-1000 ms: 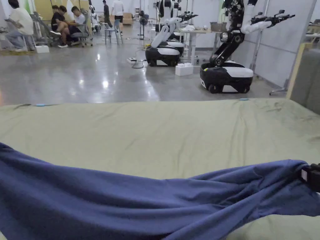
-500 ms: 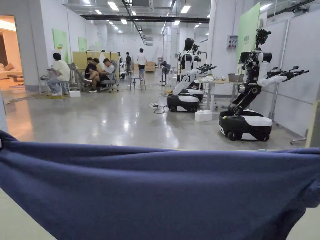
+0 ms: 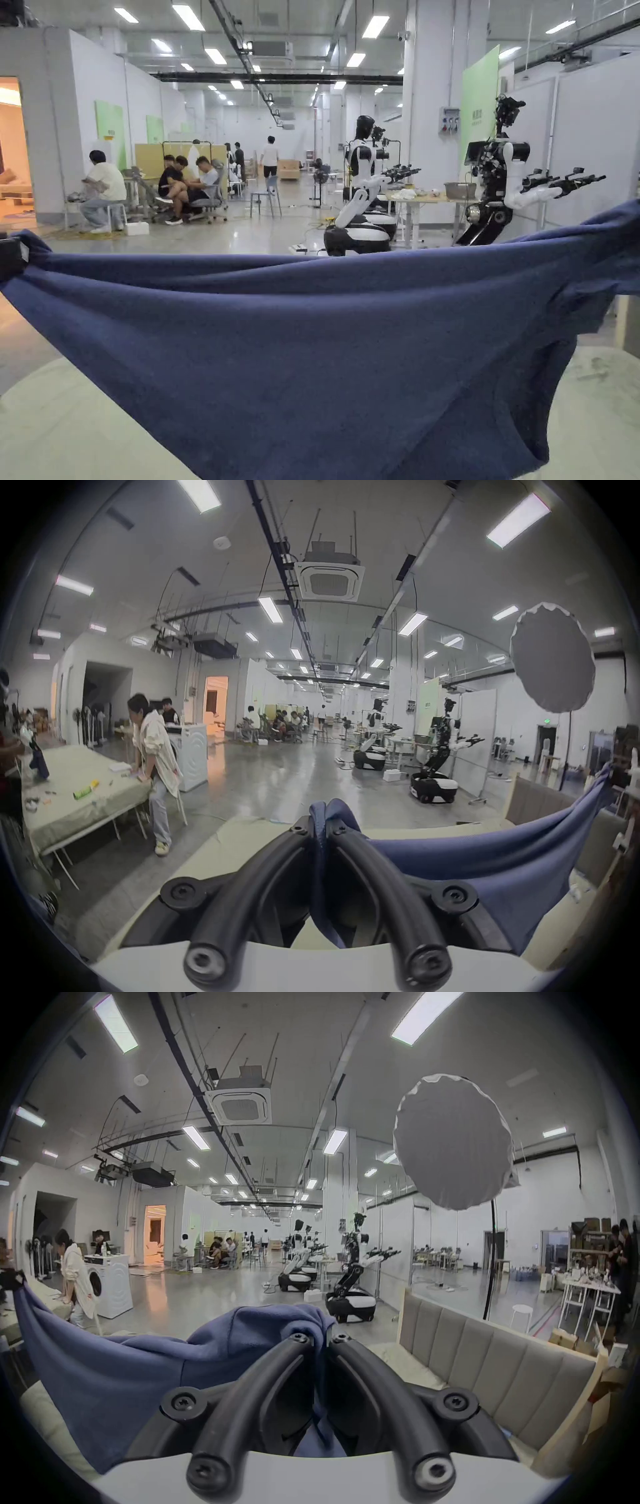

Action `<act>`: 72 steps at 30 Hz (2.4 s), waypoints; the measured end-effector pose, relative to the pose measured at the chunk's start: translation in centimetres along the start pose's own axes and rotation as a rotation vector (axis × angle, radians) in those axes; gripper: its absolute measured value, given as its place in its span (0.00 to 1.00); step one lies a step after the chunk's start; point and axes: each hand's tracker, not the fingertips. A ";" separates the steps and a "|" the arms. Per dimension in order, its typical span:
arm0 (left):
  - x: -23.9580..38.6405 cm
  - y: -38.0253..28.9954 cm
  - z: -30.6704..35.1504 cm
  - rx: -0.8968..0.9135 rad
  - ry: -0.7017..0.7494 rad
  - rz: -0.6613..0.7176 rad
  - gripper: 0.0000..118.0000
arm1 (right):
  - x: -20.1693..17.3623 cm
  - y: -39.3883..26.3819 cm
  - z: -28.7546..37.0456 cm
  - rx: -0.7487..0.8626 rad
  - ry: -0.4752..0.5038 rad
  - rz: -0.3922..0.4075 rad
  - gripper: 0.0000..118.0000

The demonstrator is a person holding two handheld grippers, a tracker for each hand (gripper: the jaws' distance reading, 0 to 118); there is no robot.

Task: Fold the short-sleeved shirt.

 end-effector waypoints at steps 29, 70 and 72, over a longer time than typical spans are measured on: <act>9.3 -24.1 -16.6 -0.152 0.049 -0.244 0.03 | -3.4 -26.2 -16.3 -0.164 -0.153 0.050 0.05; -1.7 -36.8 20.1 -0.607 -0.032 0.056 0.89 | 2.1 -39.1 23.4 -0.565 -0.087 0.041 0.97; -1.8 -35.6 23.7 -0.487 -0.061 0.132 0.66 | 0.7 -37.4 25.5 -0.546 0.018 -0.036 0.71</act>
